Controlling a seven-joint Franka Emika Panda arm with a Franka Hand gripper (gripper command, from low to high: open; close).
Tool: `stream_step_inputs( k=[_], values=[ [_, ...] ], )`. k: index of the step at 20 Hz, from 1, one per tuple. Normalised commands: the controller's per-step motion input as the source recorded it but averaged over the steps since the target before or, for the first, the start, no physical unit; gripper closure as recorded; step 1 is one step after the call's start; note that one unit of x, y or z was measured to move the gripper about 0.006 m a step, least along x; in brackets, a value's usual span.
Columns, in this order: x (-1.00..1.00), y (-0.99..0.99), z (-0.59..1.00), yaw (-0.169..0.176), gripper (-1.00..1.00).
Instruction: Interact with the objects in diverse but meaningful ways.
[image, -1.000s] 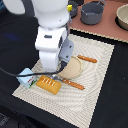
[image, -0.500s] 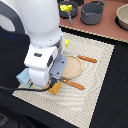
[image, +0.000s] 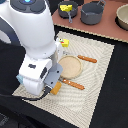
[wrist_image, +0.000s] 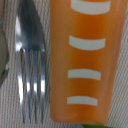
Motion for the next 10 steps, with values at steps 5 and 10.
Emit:
stream_step_inputs(
  k=[5,10],
  values=[
    [0.23,-0.15,-0.03,-0.079,-1.00],
    [0.30,-0.23,0.44,-0.139,-1.00]
  ],
)
